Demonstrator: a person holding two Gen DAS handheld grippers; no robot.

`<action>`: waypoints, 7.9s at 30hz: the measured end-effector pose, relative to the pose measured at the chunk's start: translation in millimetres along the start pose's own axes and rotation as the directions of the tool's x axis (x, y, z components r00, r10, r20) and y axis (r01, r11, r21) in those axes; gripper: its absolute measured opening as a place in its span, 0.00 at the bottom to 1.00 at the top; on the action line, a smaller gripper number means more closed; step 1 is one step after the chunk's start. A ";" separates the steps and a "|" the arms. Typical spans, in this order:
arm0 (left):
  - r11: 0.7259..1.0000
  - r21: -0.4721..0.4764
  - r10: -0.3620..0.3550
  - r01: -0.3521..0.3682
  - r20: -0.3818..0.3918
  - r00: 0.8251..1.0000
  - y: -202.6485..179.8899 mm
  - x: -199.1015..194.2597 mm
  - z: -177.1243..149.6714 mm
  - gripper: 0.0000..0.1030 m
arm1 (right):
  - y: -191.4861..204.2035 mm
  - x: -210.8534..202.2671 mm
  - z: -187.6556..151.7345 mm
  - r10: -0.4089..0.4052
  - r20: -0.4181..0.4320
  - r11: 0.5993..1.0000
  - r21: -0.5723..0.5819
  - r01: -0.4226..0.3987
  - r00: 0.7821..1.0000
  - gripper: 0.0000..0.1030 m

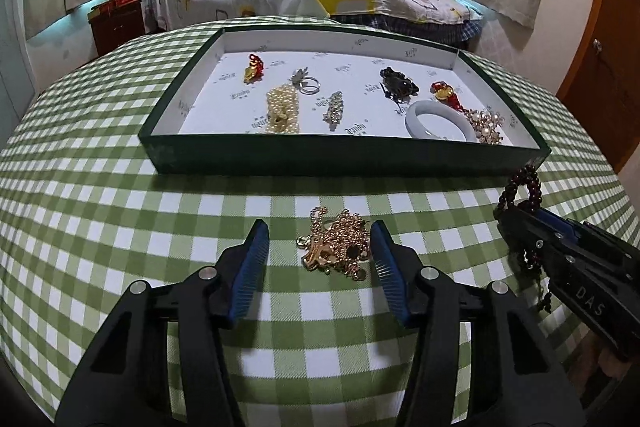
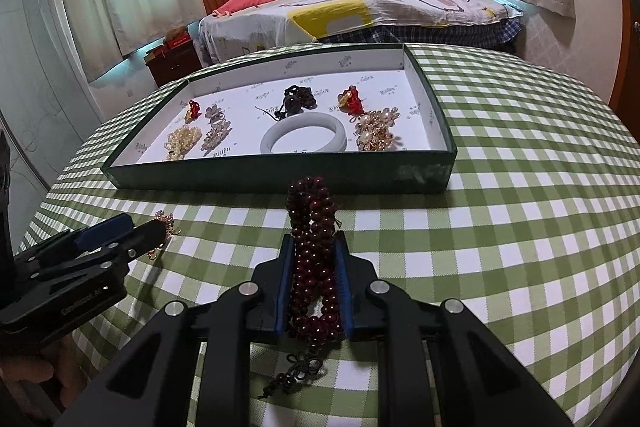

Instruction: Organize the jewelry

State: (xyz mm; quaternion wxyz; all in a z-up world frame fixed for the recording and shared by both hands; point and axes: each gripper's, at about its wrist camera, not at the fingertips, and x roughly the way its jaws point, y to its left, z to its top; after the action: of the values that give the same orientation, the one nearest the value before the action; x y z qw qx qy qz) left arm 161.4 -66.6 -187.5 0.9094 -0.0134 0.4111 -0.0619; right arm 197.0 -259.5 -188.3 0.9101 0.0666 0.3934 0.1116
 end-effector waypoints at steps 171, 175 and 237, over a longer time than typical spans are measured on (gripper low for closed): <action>0.993 -0.054 0.114 -0.105 0.228 0.967 39.1 -127.1 83.1 0.93 | 54.1 -84.3 85.6 -0.057 0.215 0.990 -0.112 0.082 0.975 0.77; 0.992 -0.050 0.123 -0.114 0.247 0.961 37.5 -149.9 76.4 0.93 | 61.0 -106.0 83.3 -0.050 0.249 0.989 -0.121 0.082 0.967 0.77; 0.992 -0.079 0.118 -0.097 0.329 0.937 39.9 -214.5 58.3 0.94 | 74.7 -163.4 69.1 -0.035 0.339 0.985 -0.147 0.090 0.940 0.78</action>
State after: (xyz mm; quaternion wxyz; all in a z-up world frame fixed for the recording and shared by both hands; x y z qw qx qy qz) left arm 68.7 -2.1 8.0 0.9669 -0.0291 0.2535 0.0038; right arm 127.5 -231.4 -11.0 0.9692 -0.0013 0.2248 0.1009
